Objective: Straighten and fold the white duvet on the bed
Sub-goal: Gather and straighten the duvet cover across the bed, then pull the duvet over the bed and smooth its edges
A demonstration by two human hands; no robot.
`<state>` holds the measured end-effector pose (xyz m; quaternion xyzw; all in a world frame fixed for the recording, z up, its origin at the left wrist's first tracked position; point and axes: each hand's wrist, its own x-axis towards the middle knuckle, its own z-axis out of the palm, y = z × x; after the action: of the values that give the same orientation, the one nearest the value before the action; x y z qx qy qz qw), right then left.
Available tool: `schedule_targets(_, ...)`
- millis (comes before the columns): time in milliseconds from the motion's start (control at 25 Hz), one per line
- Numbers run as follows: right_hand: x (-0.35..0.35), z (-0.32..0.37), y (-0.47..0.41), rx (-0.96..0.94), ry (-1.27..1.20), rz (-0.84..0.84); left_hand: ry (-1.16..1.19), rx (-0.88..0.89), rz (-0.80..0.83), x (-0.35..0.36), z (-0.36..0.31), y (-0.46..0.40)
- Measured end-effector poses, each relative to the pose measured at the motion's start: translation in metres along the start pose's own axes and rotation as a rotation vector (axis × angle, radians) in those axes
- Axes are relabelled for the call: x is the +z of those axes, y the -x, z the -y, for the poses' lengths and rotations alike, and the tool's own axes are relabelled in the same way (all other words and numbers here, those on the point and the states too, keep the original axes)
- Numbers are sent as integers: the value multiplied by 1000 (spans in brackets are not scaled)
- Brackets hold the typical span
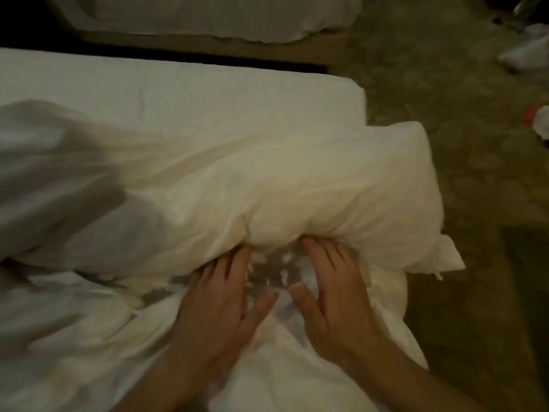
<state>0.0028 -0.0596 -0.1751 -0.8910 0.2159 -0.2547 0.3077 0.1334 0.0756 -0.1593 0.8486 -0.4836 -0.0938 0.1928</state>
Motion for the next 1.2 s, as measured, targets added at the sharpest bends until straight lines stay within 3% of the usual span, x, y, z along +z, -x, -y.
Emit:
schedule_targets(160, 20, -41, -60, 17, 191, 203, -79, -25, -55, 4, 23, -97)
schedule_targets(280, 5, -62, -106, 123, 195, 158, -101, -34, -15, -20, 48, -195)
schedule_targets(360, -15, -61, -103, 192, 113, 137, -166, -7, 30, -28, 51, -214)
schedule_targets(560, -30, -1, -8, 166, 54, 320, -61, 258, 33, -11, 25, -62)
schedule_targets(720, -24, 8, 40, 302, 273, 513, -172, 171, 101, 1, 36, 36)
schedule_targets(880, -8, 2, 62, 252, 442, 235, -292, 43, -57, 9, 43, 46)
schedule_targets(1040, -11, -9, 53, 176, 389, -37, -244, 148, -298, -7, 26, 15)
schedule_targets(1200, -65, -19, -7, 32, 414, -335, -314, 291, -482, -45, 0, -52)
